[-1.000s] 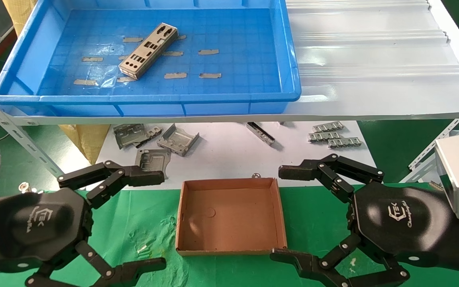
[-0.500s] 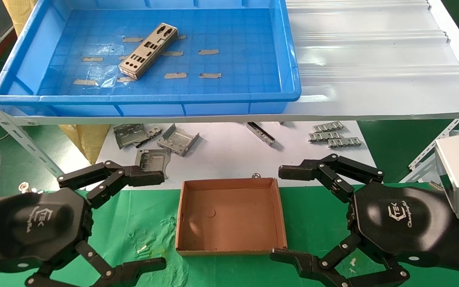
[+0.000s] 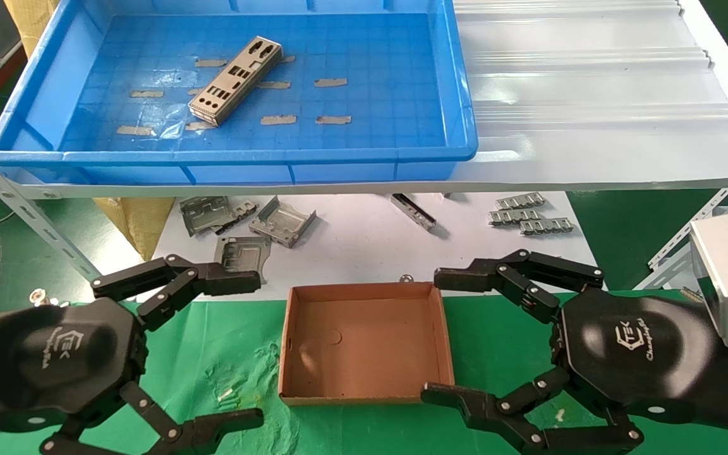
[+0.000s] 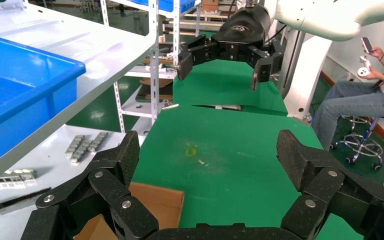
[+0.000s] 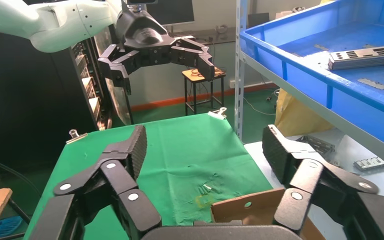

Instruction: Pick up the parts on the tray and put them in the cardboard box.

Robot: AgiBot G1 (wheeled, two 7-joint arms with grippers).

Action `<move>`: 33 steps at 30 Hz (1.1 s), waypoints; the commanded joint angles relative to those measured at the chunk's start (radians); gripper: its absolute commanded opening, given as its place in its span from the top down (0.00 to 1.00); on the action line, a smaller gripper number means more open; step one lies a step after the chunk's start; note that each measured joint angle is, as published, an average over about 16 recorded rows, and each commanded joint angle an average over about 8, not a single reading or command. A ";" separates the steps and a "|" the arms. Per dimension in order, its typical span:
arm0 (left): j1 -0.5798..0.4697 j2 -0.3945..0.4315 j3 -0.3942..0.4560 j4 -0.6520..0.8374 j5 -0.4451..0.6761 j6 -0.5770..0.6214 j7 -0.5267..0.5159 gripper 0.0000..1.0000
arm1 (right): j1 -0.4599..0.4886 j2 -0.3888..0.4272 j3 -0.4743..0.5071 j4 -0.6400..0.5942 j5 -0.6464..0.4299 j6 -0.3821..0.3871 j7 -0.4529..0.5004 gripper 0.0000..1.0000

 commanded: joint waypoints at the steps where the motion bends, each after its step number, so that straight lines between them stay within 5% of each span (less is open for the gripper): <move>1: 0.000 0.000 0.000 0.000 0.000 0.000 0.000 0.00 | 0.000 0.000 0.000 0.000 0.000 0.000 0.000 1.00; 33: -0.002 0.000 -0.001 -0.001 0.000 -0.001 0.002 0.00 | 0.000 0.000 0.000 0.000 0.000 0.000 0.000 1.00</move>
